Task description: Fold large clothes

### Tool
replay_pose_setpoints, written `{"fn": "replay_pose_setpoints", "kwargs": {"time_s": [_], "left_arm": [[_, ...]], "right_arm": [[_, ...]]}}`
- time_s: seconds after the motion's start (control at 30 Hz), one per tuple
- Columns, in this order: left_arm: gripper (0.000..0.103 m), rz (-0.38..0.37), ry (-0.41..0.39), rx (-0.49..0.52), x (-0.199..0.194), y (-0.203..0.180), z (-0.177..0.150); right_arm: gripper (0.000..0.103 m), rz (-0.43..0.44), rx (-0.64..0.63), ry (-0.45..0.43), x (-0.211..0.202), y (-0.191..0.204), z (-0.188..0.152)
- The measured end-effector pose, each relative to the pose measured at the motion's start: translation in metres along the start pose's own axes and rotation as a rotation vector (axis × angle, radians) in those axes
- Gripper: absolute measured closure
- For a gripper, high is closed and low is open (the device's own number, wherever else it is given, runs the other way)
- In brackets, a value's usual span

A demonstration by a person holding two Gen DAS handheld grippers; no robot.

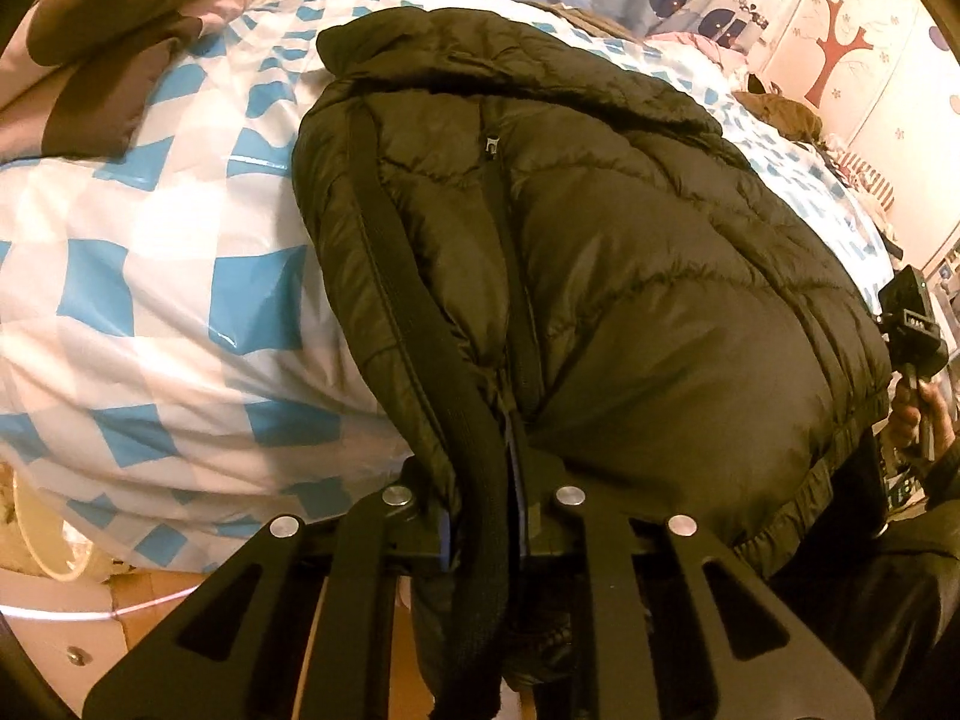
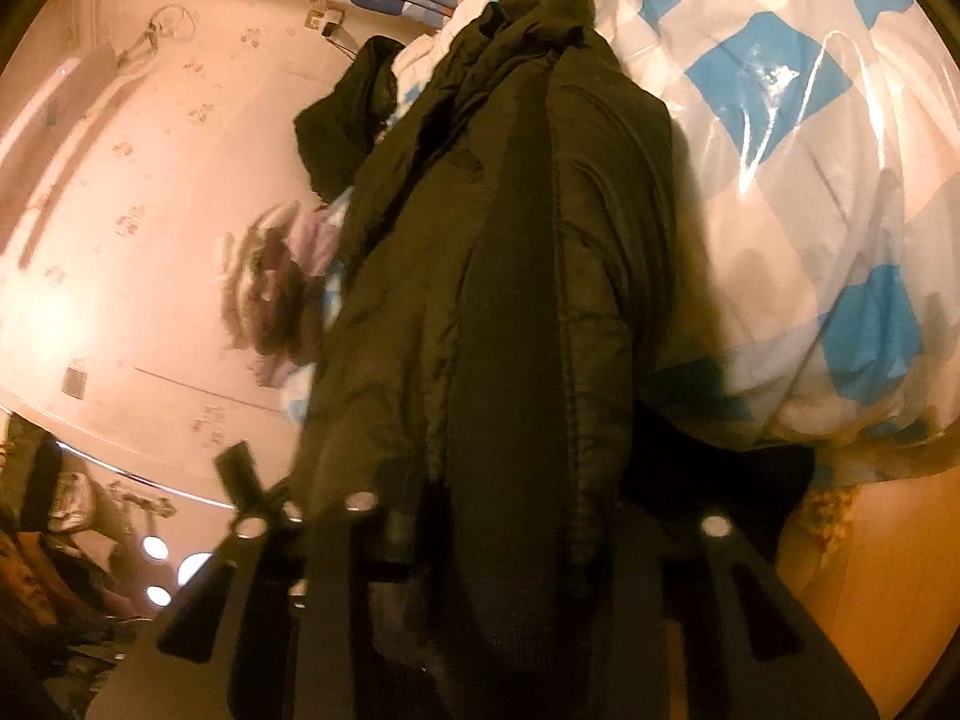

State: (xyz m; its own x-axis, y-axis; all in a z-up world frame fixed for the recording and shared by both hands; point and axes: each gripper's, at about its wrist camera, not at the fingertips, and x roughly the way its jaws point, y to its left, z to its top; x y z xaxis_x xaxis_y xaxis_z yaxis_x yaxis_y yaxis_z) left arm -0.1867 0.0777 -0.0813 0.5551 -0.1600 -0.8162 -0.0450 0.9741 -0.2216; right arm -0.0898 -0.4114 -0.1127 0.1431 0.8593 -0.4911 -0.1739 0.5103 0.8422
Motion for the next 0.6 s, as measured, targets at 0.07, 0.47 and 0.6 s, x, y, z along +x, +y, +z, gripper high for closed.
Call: {"fn": "replay_pose_setpoints", "kwargs": {"time_s": [0.07, 0.47, 0.6], "left_arm": [[0.09, -0.007, 0.0, -0.011, 0.0, 0.003, 0.0], [0.096, -0.087, -0.026, -0.041, -0.03, -0.003, 0.006], [0.096, -0.124, -0.053, -0.016, -0.059, -0.012, 0.007]], "right_arm": [[0.054, -0.015, 0.002, 0.023, 0.007, -0.002, -0.003], [0.087, 0.191, -0.008, -0.093, -0.018, 0.029, -0.005], [0.087, 0.278, -0.043, -0.115, -0.035, 0.051, -0.008]]}}
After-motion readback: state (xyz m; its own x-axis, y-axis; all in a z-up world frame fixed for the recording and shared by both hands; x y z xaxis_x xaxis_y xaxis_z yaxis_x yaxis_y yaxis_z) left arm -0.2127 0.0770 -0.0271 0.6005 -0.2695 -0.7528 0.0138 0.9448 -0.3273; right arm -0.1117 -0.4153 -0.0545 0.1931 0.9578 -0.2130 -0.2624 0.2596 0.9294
